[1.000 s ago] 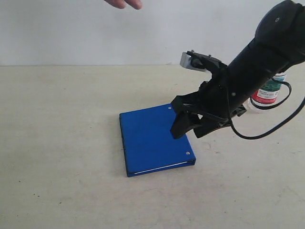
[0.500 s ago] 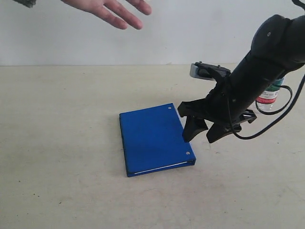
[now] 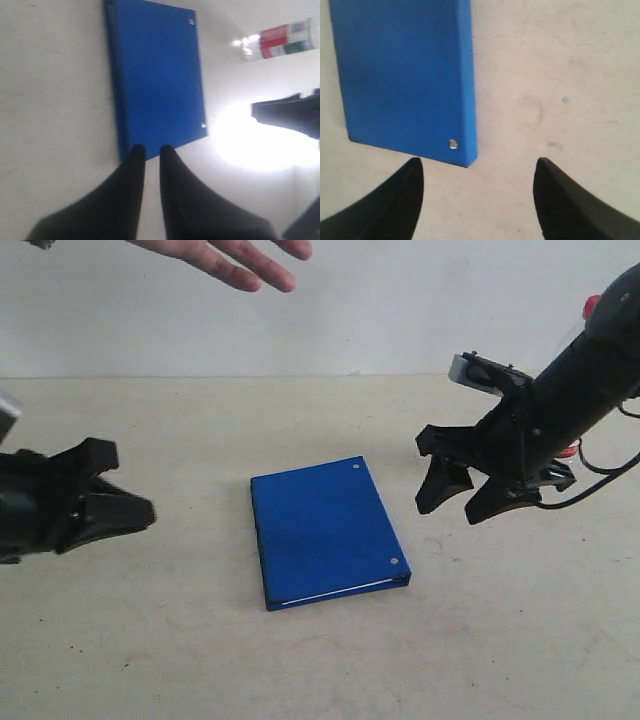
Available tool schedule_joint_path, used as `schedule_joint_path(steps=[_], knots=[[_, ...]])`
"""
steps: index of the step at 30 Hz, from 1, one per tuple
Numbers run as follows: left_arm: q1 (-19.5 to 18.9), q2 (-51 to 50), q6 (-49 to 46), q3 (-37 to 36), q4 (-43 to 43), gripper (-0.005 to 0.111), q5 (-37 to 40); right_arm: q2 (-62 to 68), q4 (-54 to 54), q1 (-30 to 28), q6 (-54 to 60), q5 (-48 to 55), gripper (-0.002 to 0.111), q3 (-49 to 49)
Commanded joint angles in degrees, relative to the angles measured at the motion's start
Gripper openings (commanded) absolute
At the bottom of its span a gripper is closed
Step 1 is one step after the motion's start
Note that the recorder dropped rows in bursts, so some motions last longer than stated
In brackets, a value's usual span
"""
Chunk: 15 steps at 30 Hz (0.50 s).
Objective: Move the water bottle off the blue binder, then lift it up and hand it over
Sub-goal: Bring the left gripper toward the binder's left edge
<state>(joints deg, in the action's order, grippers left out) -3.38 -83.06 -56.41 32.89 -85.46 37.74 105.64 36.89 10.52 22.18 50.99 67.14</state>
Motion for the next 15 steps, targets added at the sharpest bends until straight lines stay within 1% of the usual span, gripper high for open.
schedule_joint_path(steps=[1, 4, 6, 8, 15], knots=[[0.14, -13.19, -12.48, 4.49, -14.48, 0.033, 12.4, 4.03, 6.44, -0.29, 8.19, 3.61, 0.057, 3.43], [0.14, -19.29, -12.7, 7.08, -14.48, 0.053, 14.89, 7.72, 6.44, -0.29, 7.29, 4.18, 0.057, 7.47], [0.14, -22.74, -12.7, 8.32, -14.48, 0.06, 16.42, 10.35, 6.44, -0.29, 7.17, 5.07, 0.057, 9.66], [0.14, -25.64, -12.7, 9.51, -14.48, 0.061, 17.82, 12.79, 6.44, -0.29, 7.29, 6.22, 0.057, 12.34], [0.14, -31.38, -13.52, 12.44, -14.48, 0.06, 18.14, 18.79, 7.91, -0.29, 7.53, 5.9, 0.057, 17.67]])
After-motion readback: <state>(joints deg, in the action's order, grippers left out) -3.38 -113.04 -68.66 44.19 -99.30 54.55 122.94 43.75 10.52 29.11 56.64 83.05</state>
